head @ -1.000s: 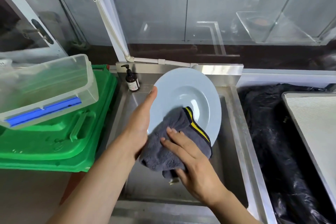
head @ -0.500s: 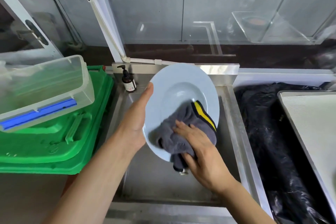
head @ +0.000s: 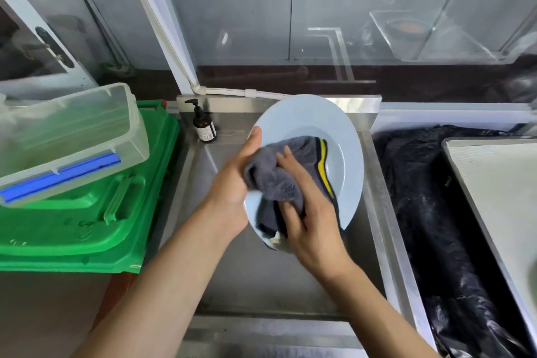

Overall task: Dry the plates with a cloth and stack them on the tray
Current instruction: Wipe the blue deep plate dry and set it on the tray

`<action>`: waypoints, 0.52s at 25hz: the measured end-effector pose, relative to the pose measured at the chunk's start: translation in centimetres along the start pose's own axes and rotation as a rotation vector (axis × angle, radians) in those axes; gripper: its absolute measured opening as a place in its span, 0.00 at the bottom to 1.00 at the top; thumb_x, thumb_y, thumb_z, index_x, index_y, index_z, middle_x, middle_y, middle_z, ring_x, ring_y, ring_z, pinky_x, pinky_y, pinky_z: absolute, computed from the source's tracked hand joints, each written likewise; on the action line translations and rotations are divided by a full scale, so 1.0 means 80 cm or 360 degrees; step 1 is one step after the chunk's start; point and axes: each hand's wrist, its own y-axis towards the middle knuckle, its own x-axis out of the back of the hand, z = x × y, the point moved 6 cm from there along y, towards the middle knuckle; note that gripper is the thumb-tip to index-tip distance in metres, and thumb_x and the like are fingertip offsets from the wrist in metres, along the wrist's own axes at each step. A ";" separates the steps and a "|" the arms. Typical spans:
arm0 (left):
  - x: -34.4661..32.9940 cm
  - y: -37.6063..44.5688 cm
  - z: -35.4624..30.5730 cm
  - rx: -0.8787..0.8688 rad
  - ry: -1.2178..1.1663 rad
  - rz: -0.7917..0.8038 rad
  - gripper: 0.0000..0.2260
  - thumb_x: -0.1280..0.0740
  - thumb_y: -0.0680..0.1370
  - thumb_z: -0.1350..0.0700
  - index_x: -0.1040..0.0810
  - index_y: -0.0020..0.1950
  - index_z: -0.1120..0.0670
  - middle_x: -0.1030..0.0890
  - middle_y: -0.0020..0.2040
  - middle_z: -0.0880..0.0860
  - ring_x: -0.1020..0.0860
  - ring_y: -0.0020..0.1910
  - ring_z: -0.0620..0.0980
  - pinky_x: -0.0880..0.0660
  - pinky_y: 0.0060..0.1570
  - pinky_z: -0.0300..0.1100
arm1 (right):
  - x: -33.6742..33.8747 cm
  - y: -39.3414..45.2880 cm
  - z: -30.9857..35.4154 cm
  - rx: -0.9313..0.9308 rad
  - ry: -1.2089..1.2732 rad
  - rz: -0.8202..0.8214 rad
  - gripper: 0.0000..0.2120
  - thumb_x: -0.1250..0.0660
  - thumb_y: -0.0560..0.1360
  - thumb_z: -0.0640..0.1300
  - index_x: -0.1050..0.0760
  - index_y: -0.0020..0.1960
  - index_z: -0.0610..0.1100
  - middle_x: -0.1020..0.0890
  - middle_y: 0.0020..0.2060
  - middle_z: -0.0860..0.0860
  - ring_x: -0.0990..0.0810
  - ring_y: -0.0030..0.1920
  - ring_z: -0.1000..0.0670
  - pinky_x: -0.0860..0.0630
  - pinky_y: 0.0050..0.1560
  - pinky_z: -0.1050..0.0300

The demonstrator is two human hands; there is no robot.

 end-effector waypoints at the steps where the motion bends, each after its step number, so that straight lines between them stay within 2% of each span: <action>1: 0.001 -0.002 -0.006 0.0010 0.0042 0.0013 0.29 0.31 0.73 0.36 0.20 0.61 0.57 0.14 0.46 0.54 0.14 0.44 0.52 0.18 0.46 0.44 | -0.008 -0.011 0.010 0.0096 -0.0034 0.0091 0.24 0.39 0.83 0.42 0.35 0.79 0.45 0.37 0.81 0.52 0.39 0.80 0.52 0.41 0.79 0.54; 2: 0.009 -0.003 -0.009 0.0006 0.0145 -0.0059 0.30 0.30 0.71 0.33 0.20 0.60 0.56 0.14 0.42 0.51 0.15 0.38 0.49 0.20 0.39 0.41 | -0.017 -0.023 0.018 0.0187 -0.0092 0.0171 0.24 0.38 0.84 0.43 0.35 0.79 0.45 0.39 0.81 0.50 0.40 0.81 0.50 0.42 0.80 0.51; 4: 0.021 -0.003 -0.013 -0.0021 0.0296 -0.0201 0.30 0.29 0.69 0.30 0.15 0.53 0.55 0.15 0.42 0.53 0.16 0.36 0.50 0.25 0.38 0.40 | -0.024 -0.047 0.019 0.0362 -0.0277 0.0266 0.22 0.39 0.84 0.44 0.33 0.78 0.44 0.38 0.81 0.47 0.40 0.81 0.47 0.43 0.80 0.46; 6: 0.025 -0.002 -0.020 -0.0164 0.0276 -0.0238 0.22 0.31 0.73 0.33 0.12 0.49 0.50 0.13 0.52 0.55 0.14 0.45 0.53 0.23 0.44 0.43 | -0.023 -0.070 0.005 0.0455 -0.0447 0.0328 0.20 0.40 0.85 0.45 0.29 0.75 0.42 0.35 0.79 0.44 0.38 0.80 0.46 0.42 0.80 0.45; 8: 0.025 -0.005 -0.024 -0.0210 0.0212 -0.0220 0.21 0.33 0.74 0.34 0.14 0.56 0.47 0.15 0.58 0.55 0.15 0.54 0.56 0.22 0.51 0.49 | -0.009 -0.086 -0.019 0.0388 -0.0533 0.0322 0.20 0.39 0.83 0.44 0.28 0.75 0.42 0.33 0.78 0.45 0.37 0.80 0.48 0.40 0.79 0.45; 11: 0.029 -0.004 -0.022 -0.0259 0.0265 -0.0198 0.21 0.35 0.77 0.35 0.17 0.62 0.46 0.16 0.61 0.53 0.17 0.59 0.55 0.21 0.55 0.52 | 0.011 -0.079 -0.057 0.0112 -0.0561 0.0198 0.22 0.38 0.82 0.44 0.29 0.75 0.44 0.33 0.78 0.52 0.36 0.79 0.53 0.39 0.78 0.45; 13: 0.027 -0.007 -0.013 -0.0245 0.0297 -0.0169 0.23 0.35 0.78 0.36 0.20 0.67 0.48 0.18 0.64 0.54 0.19 0.63 0.57 0.25 0.64 0.56 | 0.023 -0.055 -0.074 0.0018 -0.0617 0.0081 0.21 0.36 0.82 0.40 0.28 0.75 0.43 0.31 0.77 0.52 0.35 0.78 0.54 0.38 0.77 0.43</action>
